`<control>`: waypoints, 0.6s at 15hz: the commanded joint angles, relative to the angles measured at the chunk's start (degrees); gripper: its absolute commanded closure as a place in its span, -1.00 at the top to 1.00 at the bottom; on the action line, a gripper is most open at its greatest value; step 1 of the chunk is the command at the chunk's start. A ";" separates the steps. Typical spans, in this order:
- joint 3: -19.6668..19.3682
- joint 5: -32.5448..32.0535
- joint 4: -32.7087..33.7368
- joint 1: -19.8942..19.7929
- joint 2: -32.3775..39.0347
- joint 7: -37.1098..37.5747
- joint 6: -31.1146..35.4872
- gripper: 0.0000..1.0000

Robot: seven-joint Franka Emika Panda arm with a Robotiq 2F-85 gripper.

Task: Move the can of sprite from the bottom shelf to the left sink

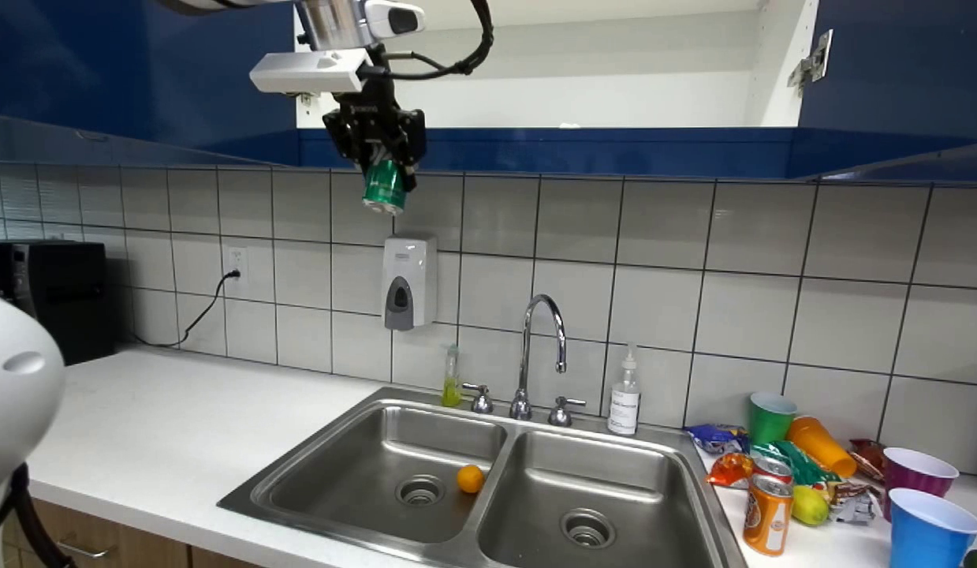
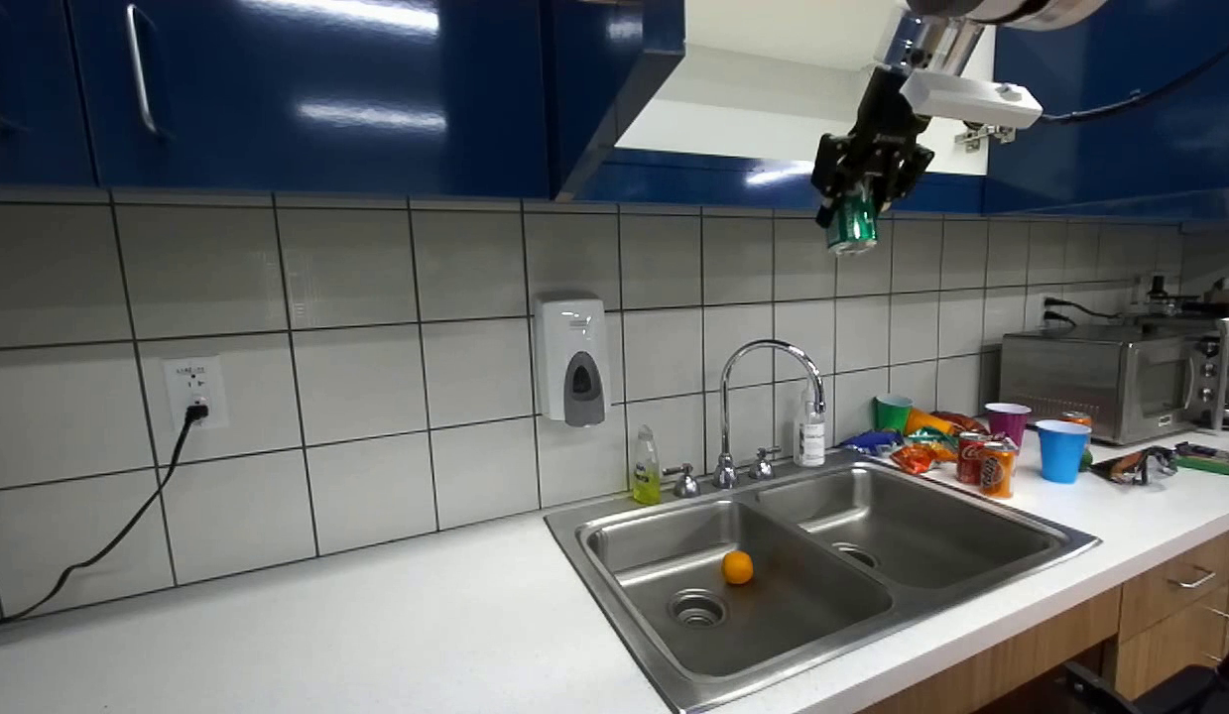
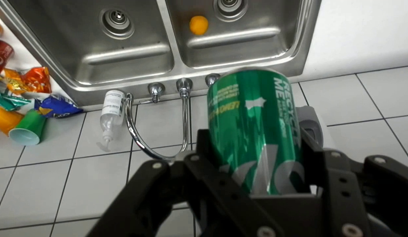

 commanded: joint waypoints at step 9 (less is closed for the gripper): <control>-1.93 -0.29 -11.40 -0.37 1.42 -5.45 10.57 -0.24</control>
